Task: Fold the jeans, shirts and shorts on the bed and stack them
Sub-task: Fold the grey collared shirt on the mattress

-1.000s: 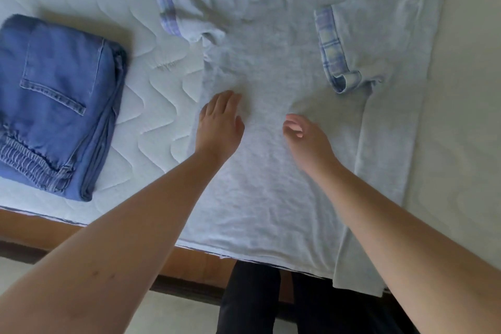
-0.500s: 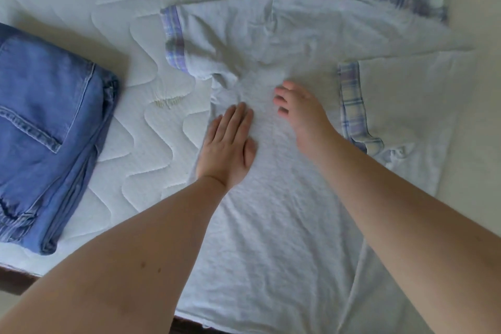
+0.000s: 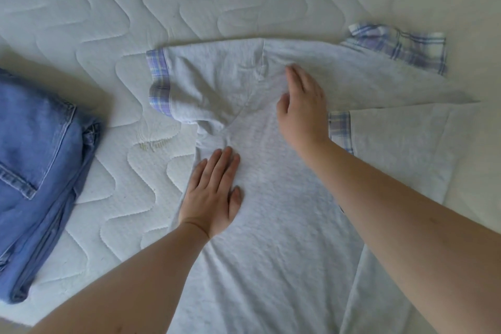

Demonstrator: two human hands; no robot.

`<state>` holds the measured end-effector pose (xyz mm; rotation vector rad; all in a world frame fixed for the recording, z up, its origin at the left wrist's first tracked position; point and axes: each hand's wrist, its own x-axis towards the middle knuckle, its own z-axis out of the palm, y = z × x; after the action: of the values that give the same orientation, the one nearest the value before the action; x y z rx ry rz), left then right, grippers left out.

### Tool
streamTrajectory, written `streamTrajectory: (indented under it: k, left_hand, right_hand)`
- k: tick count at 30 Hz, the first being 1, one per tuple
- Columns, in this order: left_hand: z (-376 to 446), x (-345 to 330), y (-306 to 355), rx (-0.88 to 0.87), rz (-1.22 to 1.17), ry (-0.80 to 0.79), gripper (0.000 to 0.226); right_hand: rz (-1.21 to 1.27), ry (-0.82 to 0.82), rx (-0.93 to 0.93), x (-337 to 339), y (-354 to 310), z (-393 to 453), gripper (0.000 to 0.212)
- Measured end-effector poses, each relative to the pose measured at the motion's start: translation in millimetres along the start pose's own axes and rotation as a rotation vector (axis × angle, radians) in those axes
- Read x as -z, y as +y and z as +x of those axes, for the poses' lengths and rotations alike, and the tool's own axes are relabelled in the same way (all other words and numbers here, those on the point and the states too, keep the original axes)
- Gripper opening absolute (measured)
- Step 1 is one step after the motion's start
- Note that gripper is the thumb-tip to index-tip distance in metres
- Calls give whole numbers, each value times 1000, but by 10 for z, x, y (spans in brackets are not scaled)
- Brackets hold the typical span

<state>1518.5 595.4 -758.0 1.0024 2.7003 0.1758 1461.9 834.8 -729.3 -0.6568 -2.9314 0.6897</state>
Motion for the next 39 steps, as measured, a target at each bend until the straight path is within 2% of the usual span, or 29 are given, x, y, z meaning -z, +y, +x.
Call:
streamTrajectory:
  k: [5,8,16,20,22,24,26,27,28,30,32,33,35,39]
  left_hand:
    - [-4,-56,-20,-25,-7,60,63]
    - [-2,-77,-29,-31,-5,71,63]
    - [-8,-17,3,-18,-26,44,63]
    - [-4,147,13,-18,-153,20,57]
    - [99,298,-66,19,-353,93,44]
    - [315,488,-181,136,-518,258,32]
    - [605,668,-335,332,-523,452,35]
    - [766,761,-424,454,-539,497,40]
    - [931,843,-515,582,-597,478,47]
    - [1230,937,-712,826,-753,337,59]
    - [1461,987,-901,988,-952,238,64]
    - [1533,1009,-982,1012,-1029,207,63]
    - [1596,1041,-1083,963,-1028,123,53]
    - [1527,1089,-1057,813,-1021,43,12]
  right_hand:
    - [-273,-14,2,-173,95,69,65]
    - [-304,-8,-48,-244,106,126,73]
    - [-347,-18,-73,-270,112,140,75]
    - [-354,-14,-79,-314,137,145,74]
    - [-357,-12,-81,-333,161,149,74]
    - [-364,-4,-77,-354,182,159,73]
    - [-363,1,-76,-360,190,164,73]
    - [-364,4,-76,-361,190,164,73]
    - [-366,7,-77,-360,191,163,73]
    - [-364,13,-75,-365,193,160,73]
    - [-352,20,-69,-367,201,161,73]
    - [-345,22,-68,-368,201,160,73]
    - [-345,18,-74,-376,201,159,73]
    - [-335,6,-69,-360,211,171,73]
